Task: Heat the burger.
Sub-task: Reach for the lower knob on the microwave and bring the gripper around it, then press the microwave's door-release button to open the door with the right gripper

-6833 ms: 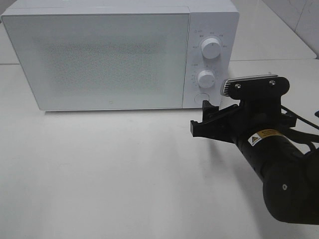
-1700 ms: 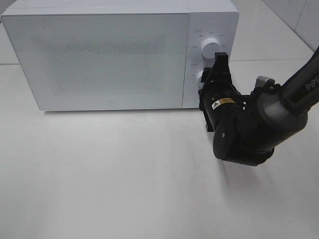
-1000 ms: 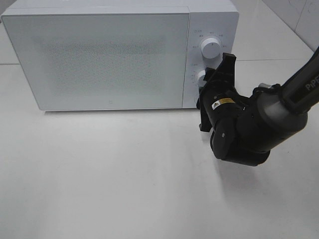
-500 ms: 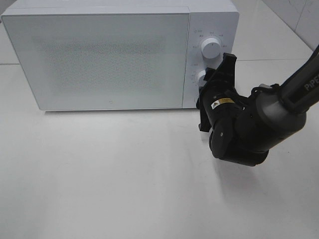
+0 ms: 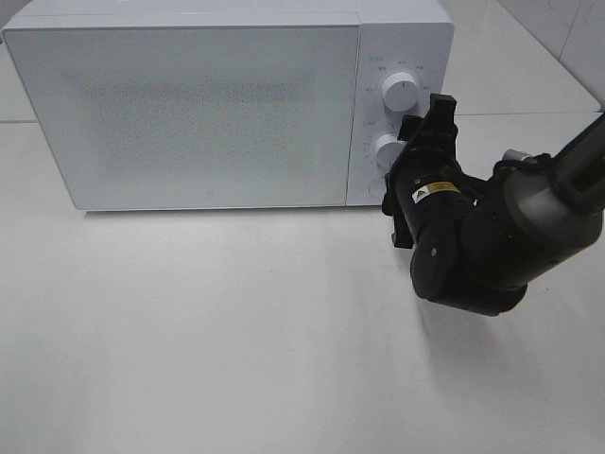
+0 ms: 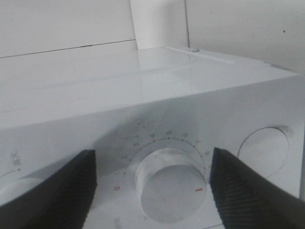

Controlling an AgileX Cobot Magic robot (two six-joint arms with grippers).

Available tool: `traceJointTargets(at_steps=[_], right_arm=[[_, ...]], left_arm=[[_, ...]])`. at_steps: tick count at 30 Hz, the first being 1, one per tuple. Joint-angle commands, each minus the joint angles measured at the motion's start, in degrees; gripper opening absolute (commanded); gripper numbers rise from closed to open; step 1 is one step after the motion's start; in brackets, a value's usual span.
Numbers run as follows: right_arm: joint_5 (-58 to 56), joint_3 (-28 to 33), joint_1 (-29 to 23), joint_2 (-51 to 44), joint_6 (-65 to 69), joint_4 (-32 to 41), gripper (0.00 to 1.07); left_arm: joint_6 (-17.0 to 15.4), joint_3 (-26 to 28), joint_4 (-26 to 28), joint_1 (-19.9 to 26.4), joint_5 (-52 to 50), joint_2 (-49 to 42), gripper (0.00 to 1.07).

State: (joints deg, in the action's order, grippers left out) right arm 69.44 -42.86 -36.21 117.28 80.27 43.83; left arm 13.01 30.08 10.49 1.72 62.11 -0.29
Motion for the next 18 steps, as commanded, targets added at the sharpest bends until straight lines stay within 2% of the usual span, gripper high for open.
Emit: traceJointTargets(at_steps=[1,7,9,12,18], right_arm=[[8.8,2.9,0.1,-2.1,-3.0,-3.7,0.75],[4.0,6.1,0.1,-3.8,-6.0,-6.9,0.75],[0.6,9.5,0.2,-6.8,-11.2,-9.2,0.75],[-1.9,11.5,0.2,-9.1,-16.2,-11.1,0.75],[-9.0,13.0,0.2,-12.9,-23.7,-14.3,0.75]], left_arm=[[-0.2,-0.2,0.0,0.0,-0.2,-1.1,0.96],[-0.2,-0.2,0.0,0.0,-0.2,-1.1,0.96],[-0.2,-0.2,0.0,0.0,-0.2,-1.1,0.96],[-0.2,-0.2,0.0,0.0,-0.2,-1.1,0.96],[-0.2,-0.2,0.0,0.0,-0.2,-1.1,0.96]])
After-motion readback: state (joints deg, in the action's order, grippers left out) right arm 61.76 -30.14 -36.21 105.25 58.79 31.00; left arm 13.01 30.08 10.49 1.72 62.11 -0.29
